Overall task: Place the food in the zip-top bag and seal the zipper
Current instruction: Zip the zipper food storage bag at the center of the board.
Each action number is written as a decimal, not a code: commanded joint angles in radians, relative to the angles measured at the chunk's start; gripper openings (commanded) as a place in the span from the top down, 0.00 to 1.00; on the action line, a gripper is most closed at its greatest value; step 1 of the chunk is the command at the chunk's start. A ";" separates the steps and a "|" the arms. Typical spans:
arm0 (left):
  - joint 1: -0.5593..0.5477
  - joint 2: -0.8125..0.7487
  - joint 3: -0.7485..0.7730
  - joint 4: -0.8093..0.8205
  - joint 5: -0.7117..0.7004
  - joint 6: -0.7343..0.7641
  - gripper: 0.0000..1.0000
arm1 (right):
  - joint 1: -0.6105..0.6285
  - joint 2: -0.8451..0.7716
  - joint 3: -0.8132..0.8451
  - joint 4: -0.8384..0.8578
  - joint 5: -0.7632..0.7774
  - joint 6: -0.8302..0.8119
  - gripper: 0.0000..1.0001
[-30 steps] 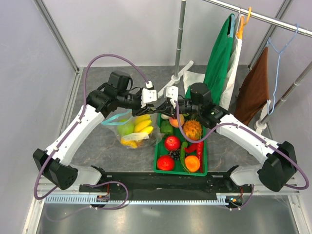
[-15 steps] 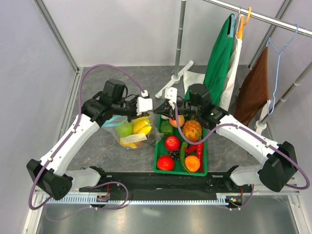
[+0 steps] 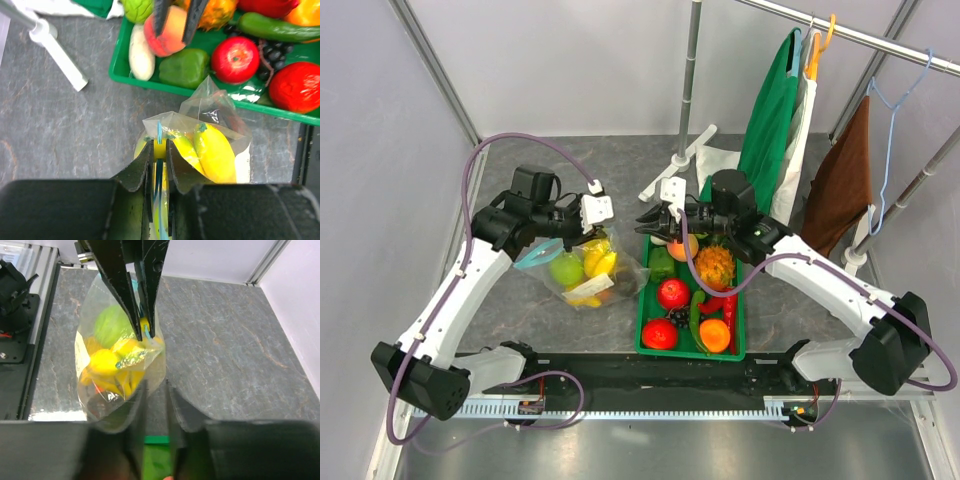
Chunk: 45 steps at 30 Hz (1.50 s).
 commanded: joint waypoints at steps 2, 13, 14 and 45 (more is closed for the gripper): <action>-0.002 -0.008 0.064 -0.012 0.119 -0.028 0.90 | 0.030 0.027 0.101 0.028 -0.039 -0.023 0.56; -0.007 -0.002 0.130 -0.008 0.194 -0.073 0.91 | 0.093 0.093 0.121 -0.006 -0.026 -0.066 0.49; -0.007 -0.005 0.130 -0.010 0.197 -0.071 0.91 | 0.098 0.096 0.123 -0.003 -0.021 -0.065 0.50; -0.015 -0.004 0.126 0.010 0.184 -0.142 0.67 | 0.099 0.087 0.103 0.039 0.036 -0.029 1.00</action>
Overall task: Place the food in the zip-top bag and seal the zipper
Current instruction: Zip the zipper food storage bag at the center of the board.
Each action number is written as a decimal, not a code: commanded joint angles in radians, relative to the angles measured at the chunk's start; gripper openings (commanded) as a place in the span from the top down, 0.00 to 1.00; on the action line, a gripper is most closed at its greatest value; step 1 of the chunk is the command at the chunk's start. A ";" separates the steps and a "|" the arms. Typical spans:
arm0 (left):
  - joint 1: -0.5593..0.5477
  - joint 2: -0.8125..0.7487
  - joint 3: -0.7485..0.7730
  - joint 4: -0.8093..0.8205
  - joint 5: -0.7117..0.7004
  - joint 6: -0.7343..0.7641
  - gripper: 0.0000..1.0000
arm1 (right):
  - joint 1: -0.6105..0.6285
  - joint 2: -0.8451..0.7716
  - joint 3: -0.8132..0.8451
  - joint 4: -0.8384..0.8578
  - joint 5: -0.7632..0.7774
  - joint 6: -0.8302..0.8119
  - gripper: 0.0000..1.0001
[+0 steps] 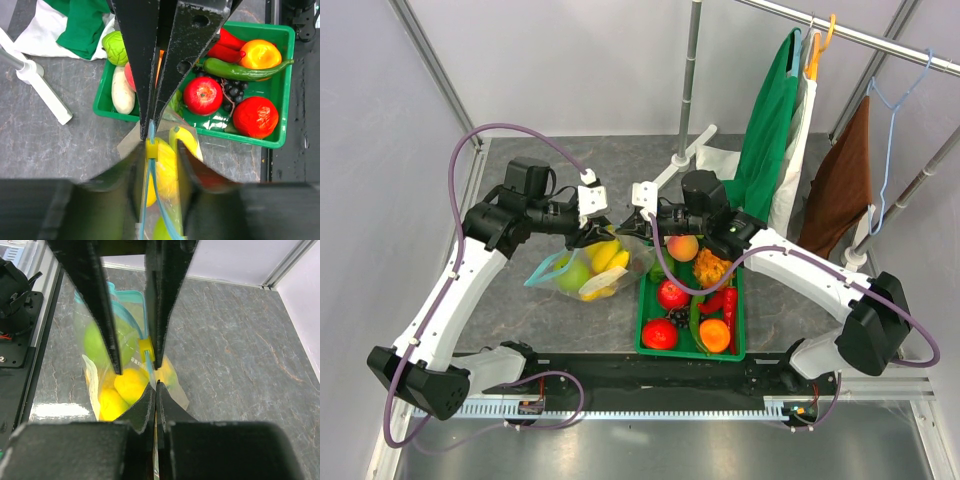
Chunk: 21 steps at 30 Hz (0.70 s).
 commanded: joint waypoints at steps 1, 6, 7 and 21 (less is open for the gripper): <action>-0.006 0.000 0.039 0.042 0.007 -0.055 0.70 | 0.001 -0.047 0.003 0.052 -0.026 -0.002 1.00; 0.001 -0.014 0.003 0.036 -0.056 -0.035 0.81 | 0.003 -0.070 -0.018 0.052 -0.021 -0.014 1.00; 0.005 -0.017 -0.011 0.032 -0.058 -0.033 0.81 | 0.003 -0.076 -0.021 0.052 -0.021 -0.014 1.00; 0.061 -0.069 -0.048 -0.030 -0.061 0.008 0.81 | -0.008 -0.087 -0.036 0.047 -0.024 -0.016 1.00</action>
